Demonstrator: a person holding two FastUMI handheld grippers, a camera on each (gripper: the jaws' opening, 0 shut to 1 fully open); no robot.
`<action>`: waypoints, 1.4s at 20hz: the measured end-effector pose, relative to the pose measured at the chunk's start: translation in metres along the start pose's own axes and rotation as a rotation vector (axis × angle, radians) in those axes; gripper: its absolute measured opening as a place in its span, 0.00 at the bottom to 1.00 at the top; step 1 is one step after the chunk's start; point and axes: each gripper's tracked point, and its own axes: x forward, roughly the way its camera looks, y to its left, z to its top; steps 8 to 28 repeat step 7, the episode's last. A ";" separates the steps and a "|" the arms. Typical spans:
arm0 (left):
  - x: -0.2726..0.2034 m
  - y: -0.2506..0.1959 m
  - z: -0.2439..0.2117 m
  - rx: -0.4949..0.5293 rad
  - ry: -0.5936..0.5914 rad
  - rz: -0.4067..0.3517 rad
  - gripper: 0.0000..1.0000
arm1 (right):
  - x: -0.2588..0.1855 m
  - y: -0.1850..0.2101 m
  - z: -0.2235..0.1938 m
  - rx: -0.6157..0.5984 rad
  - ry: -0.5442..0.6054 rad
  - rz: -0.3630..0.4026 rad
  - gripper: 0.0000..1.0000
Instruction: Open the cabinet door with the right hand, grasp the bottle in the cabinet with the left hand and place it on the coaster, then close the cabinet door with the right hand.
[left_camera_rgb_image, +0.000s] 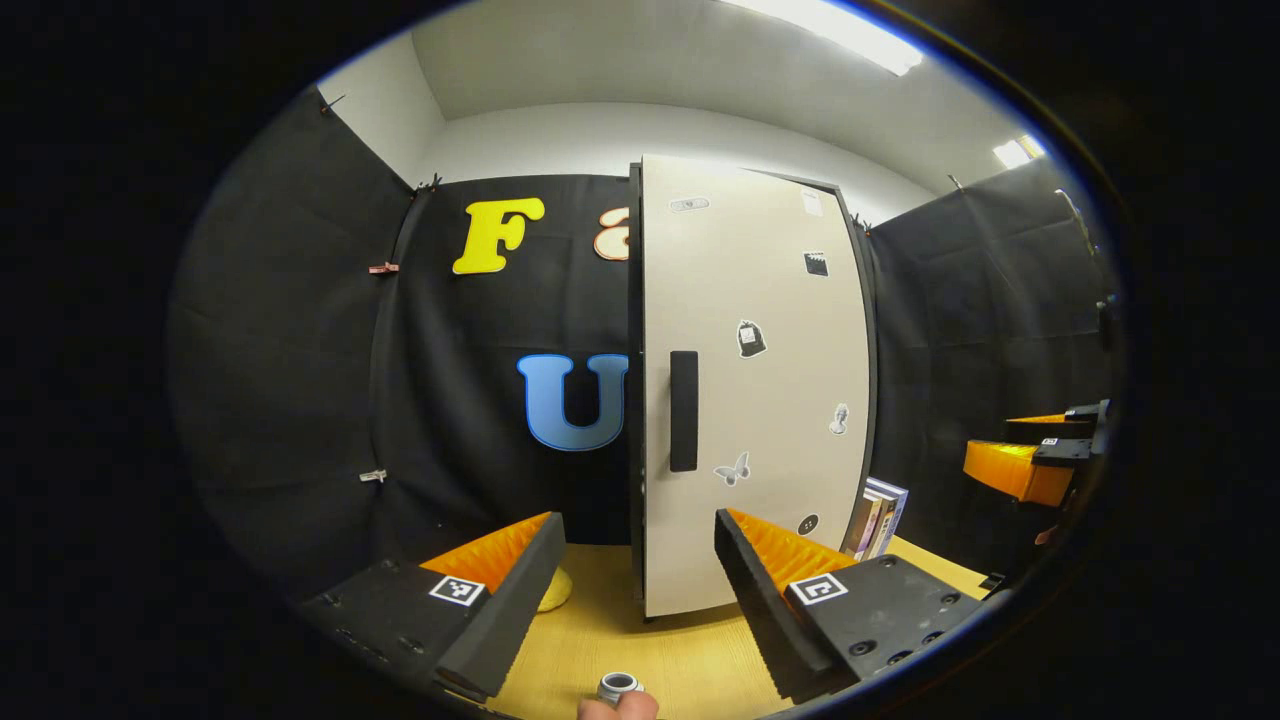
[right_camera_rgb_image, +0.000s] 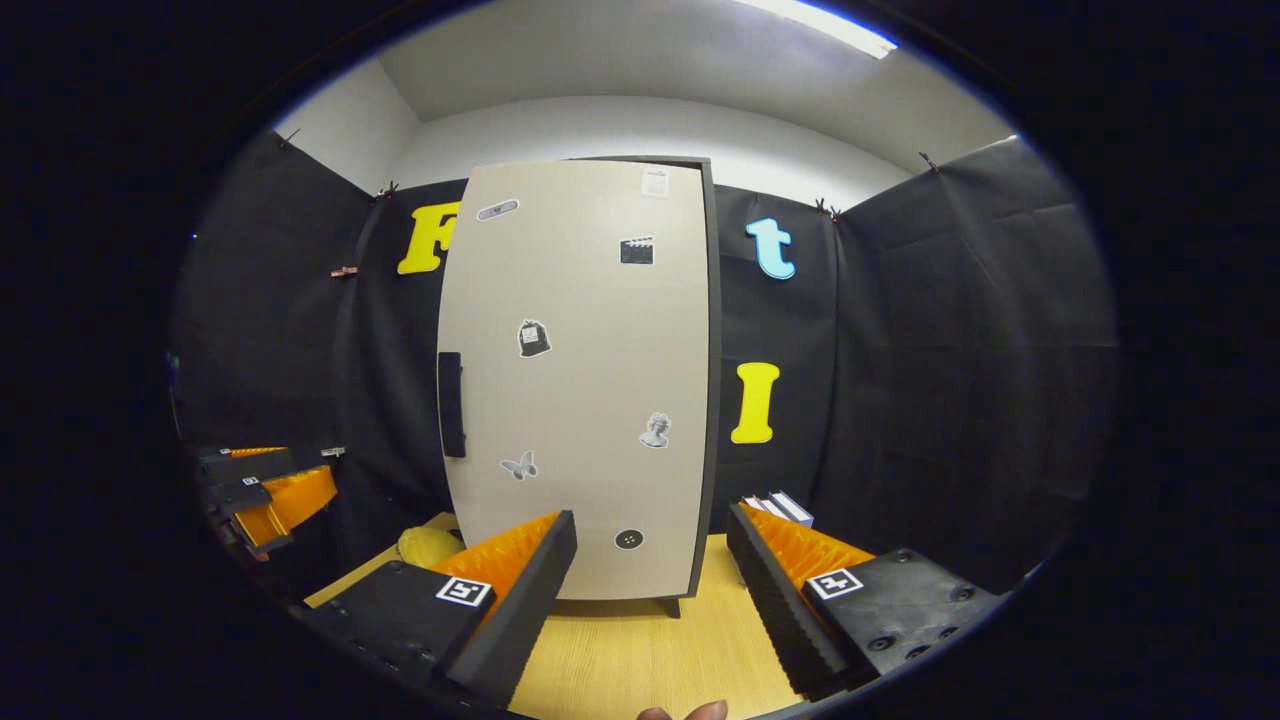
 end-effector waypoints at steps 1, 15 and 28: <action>0.001 0.000 0.000 0.001 0.001 0.000 0.95 | 0.000 0.000 0.000 -0.001 0.001 -0.001 0.98; 0.002 0.001 0.002 0.005 -0.003 -0.001 0.94 | 0.001 0.001 0.001 0.000 0.003 0.001 0.98; 0.002 0.001 0.002 0.005 -0.003 -0.001 0.94 | 0.001 0.001 0.001 0.000 0.003 0.001 0.98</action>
